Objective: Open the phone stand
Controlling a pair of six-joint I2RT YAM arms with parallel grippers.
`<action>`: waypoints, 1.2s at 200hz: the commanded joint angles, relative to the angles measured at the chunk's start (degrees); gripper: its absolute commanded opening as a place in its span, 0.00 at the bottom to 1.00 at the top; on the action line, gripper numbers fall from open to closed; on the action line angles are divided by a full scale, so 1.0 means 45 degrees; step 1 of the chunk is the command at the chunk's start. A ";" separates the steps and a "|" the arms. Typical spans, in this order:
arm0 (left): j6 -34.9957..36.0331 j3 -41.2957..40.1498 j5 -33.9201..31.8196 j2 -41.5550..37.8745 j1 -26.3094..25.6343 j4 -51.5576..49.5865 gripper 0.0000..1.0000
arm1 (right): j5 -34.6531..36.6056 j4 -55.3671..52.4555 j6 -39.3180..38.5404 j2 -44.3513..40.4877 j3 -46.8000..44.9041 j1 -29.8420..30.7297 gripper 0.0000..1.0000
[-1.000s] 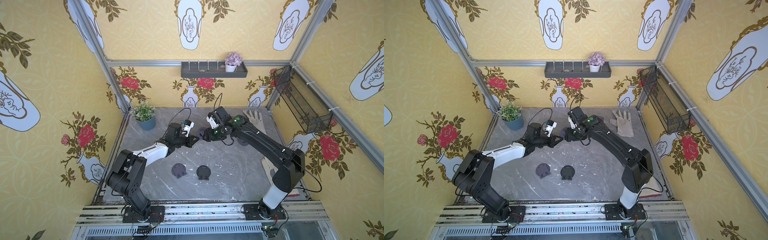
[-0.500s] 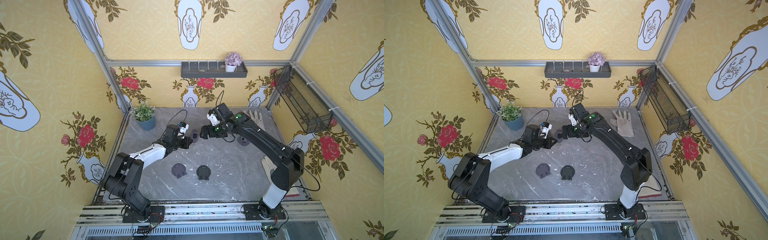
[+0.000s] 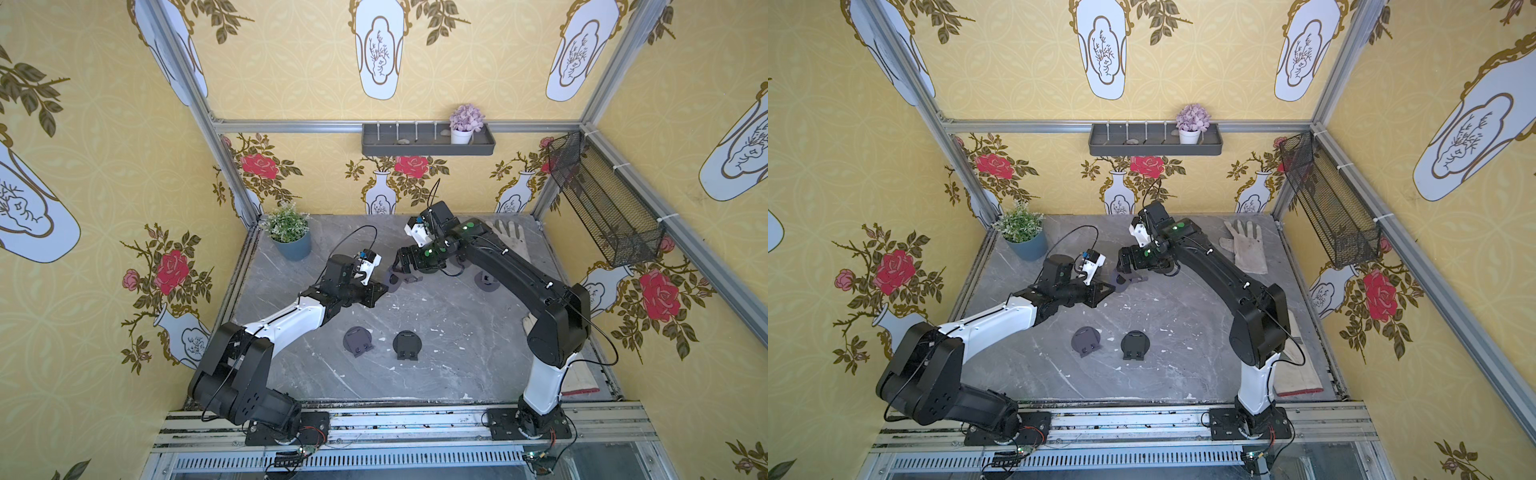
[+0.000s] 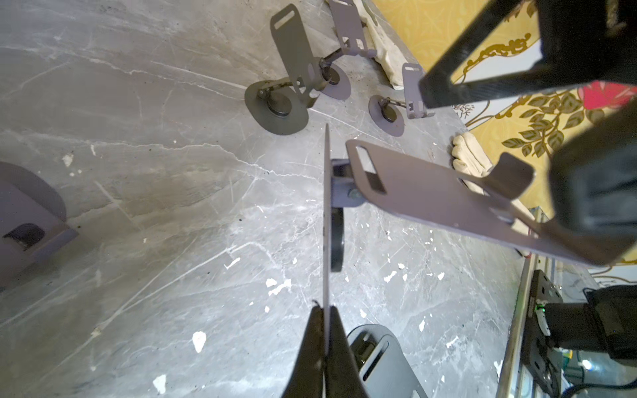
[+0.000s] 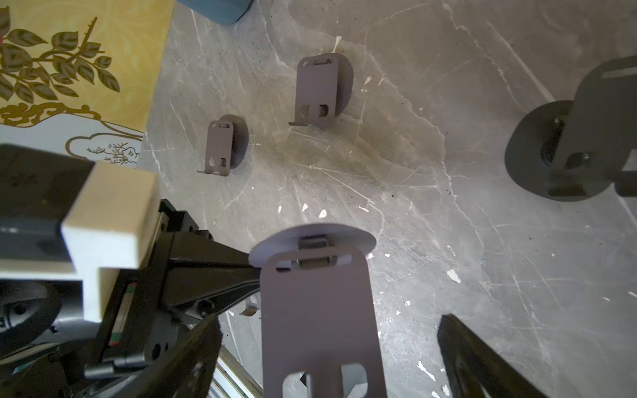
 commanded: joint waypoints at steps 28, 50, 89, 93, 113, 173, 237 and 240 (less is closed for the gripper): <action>0.1105 0.0085 -0.0030 -0.0031 -0.0073 -0.0565 0.00 | -0.1090 -0.0331 -0.0635 0.0393 0.0357 0.0081 0.96; 0.1144 0.0143 -0.0098 -0.0027 -0.0081 -0.0593 0.00 | -0.1111 -0.0666 -0.0836 0.0557 0.0339 0.0116 0.95; 0.1176 0.0223 -0.0176 -0.0051 -0.0126 -0.0553 0.00 | -0.1581 -0.0754 -0.0944 0.0689 -0.0004 0.0134 0.94; 0.1172 0.0241 -0.0193 -0.0038 -0.0140 -0.0553 0.00 | -0.1646 -0.0756 -0.0931 0.0709 -0.0006 0.0140 0.93; 0.1159 0.0283 -0.0210 -0.0044 -0.0164 -0.0548 0.00 | -0.2060 -0.0726 -0.0929 0.0775 -0.0059 0.0175 0.91; 0.1144 0.0321 -0.0236 -0.0131 -0.0273 -0.0558 0.00 | -0.2643 -0.0311 -0.0757 0.0822 -0.0122 0.0273 0.75; 0.0979 0.0259 -0.0200 -0.0330 -0.0405 -0.0457 0.00 | -0.1856 -0.0591 -0.0658 0.1298 0.0470 0.0458 0.64; 0.0945 0.0245 -0.0196 -0.0342 -0.0414 -0.0443 0.00 | -0.1798 -0.0630 -0.0660 0.1337 0.0515 0.0482 0.64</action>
